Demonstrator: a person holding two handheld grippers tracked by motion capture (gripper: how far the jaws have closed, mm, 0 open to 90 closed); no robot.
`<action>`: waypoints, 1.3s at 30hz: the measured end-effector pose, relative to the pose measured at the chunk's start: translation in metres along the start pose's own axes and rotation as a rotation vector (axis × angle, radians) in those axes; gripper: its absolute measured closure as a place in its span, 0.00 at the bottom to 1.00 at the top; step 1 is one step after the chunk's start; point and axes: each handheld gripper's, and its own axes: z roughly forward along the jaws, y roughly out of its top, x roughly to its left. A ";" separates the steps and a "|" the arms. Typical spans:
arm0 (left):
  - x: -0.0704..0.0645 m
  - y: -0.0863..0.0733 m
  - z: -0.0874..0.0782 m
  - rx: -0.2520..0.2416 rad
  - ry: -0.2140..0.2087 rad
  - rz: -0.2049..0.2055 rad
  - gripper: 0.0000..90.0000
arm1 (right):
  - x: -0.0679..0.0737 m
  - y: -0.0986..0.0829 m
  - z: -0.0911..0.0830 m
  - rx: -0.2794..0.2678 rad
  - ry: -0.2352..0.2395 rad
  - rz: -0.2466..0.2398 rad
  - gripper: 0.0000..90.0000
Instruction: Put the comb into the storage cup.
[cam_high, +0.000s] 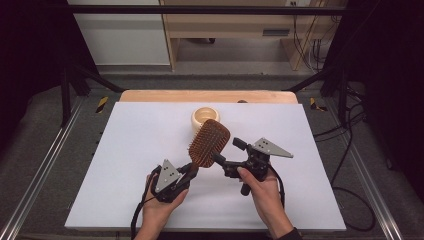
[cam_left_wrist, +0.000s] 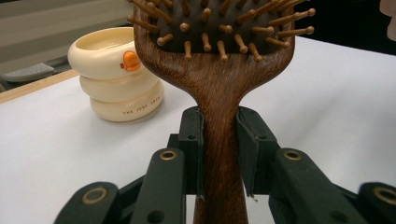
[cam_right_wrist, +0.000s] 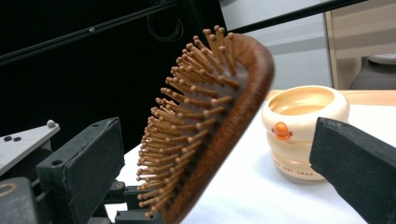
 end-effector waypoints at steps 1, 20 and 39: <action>-0.001 0.000 0.000 0.000 -0.004 0.001 0.80 | 0.000 0.000 0.001 0.000 0.005 0.006 0.04; -0.015 -0.001 0.005 0.001 -0.035 0.041 0.80 | -0.004 -0.001 0.002 -0.012 0.054 0.100 0.17; -0.025 -0.002 0.008 0.010 -0.052 0.068 0.80 | -0.011 0.000 0.000 -0.023 0.071 0.178 0.29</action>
